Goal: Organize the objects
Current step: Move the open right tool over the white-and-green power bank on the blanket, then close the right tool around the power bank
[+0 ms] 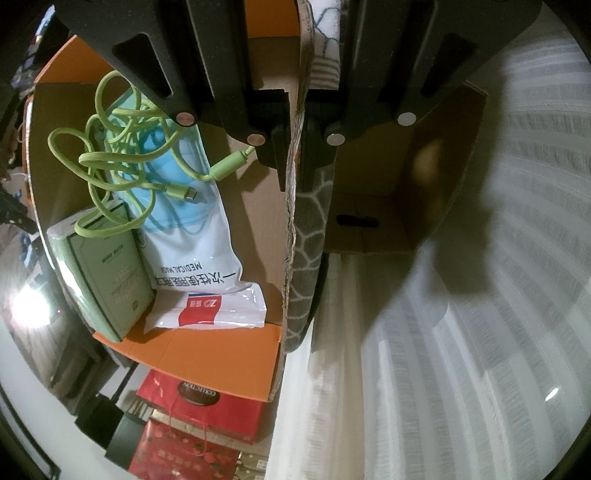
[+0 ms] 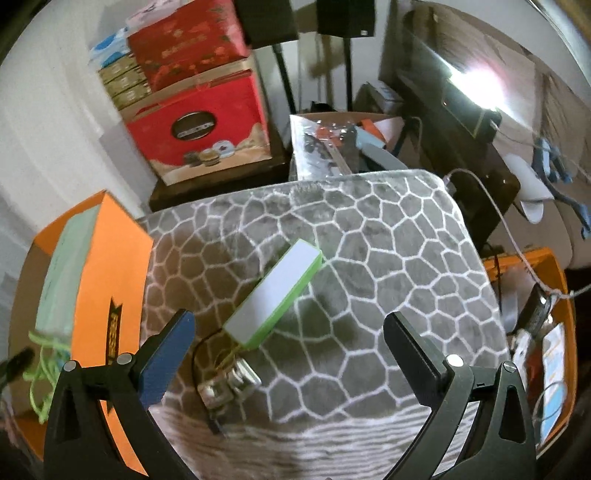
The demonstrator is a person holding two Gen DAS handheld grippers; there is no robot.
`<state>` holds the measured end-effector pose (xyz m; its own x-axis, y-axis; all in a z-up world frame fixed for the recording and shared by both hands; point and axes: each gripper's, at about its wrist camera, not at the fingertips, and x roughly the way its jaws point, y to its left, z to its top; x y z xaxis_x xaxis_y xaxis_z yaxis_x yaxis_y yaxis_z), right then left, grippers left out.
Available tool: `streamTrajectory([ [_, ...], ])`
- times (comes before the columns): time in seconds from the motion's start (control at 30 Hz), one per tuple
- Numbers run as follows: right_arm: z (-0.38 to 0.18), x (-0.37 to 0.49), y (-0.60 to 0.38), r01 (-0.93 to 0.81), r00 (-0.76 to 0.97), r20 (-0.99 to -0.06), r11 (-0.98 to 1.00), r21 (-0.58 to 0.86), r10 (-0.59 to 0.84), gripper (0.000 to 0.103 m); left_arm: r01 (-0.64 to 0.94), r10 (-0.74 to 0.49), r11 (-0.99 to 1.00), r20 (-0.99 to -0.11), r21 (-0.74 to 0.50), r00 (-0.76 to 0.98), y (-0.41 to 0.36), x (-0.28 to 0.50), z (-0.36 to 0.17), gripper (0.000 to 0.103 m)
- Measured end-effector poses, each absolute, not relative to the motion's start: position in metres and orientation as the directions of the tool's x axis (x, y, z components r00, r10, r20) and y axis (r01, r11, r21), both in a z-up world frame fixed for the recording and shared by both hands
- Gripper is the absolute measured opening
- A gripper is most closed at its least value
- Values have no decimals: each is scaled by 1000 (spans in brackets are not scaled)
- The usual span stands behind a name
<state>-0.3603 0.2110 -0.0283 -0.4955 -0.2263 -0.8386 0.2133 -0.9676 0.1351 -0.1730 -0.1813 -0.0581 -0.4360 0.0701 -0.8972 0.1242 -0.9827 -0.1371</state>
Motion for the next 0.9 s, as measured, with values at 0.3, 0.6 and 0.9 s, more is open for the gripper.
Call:
streamTrajectory([
  [0.3, -46, -367, 190, 209, -526, -829, -974, 90, -189, 102, 123, 63, -984, -897, -129, -437, -179, -172, -56, 4],
  [0.6, -61, -371, 180, 213, -519, -838, -975, 63, -168, 87, 121, 58, -985, -896, -123, -441, -178, -173, -55, 4],
  [0.9, -72, -376, 184, 232, -461, -862, -966, 114, -212, 56, 120, 56, -985, -896, -120, -442, -178, -173, -55, 4],
])
